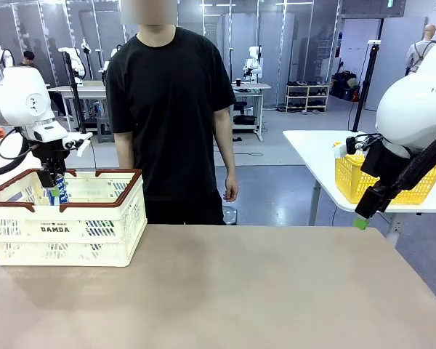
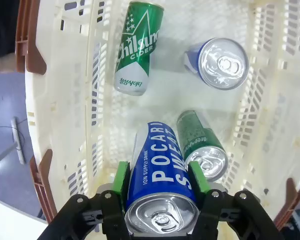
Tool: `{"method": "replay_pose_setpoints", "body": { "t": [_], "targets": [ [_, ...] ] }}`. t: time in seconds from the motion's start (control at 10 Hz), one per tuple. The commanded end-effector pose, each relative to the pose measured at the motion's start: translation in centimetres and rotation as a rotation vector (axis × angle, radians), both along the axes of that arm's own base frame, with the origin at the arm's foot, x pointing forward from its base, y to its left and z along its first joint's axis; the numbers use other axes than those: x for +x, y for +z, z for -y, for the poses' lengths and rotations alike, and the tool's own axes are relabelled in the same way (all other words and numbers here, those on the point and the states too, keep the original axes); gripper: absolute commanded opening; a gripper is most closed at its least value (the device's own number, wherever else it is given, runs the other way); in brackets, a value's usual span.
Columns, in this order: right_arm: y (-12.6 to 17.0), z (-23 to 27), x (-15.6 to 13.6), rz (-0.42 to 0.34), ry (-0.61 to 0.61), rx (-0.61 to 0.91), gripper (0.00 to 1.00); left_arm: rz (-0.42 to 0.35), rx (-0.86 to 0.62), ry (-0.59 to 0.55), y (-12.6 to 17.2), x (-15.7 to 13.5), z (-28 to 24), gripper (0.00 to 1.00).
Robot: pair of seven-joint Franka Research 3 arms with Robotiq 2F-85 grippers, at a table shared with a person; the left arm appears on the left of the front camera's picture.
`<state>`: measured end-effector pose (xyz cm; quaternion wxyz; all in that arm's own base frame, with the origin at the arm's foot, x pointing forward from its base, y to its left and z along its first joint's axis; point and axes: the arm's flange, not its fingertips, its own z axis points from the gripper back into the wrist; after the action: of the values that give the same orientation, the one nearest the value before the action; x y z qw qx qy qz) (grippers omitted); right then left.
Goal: Place the drinks into the Shopping basket.
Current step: Pick up one drink and place it into the Shopping basket.
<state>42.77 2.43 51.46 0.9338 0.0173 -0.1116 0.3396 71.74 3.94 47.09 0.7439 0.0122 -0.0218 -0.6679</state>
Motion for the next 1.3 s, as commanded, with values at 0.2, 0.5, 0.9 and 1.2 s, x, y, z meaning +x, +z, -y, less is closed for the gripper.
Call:
{"method": "replay_pose_setpoints", "body": {
  "t": [0.2,0.5,0.9,1.2],
  "targets": [
    [0.1,0.2,-0.1,0.001,0.015,-0.005,1.0,0.004,0.002,-0.028,-0.3,0.2,-0.1,0.58],
    [0.1,0.2,-0.1,0.001,0.015,-0.005,1.0,0.003,0.0,-0.058,-0.7,0.3,-0.2,0.58],
    [0.1,0.2,-0.1,0.001,0.015,-0.005,1.0,0.008,0.002,-0.113,-4.7,2.5,-0.3,0.58],
    [0.1,0.2,-0.1,0.001,0.015,-0.005,1.0,-0.02,0.001,-0.132,-6.9,2.8,-0.2,0.58]
  ]
}}
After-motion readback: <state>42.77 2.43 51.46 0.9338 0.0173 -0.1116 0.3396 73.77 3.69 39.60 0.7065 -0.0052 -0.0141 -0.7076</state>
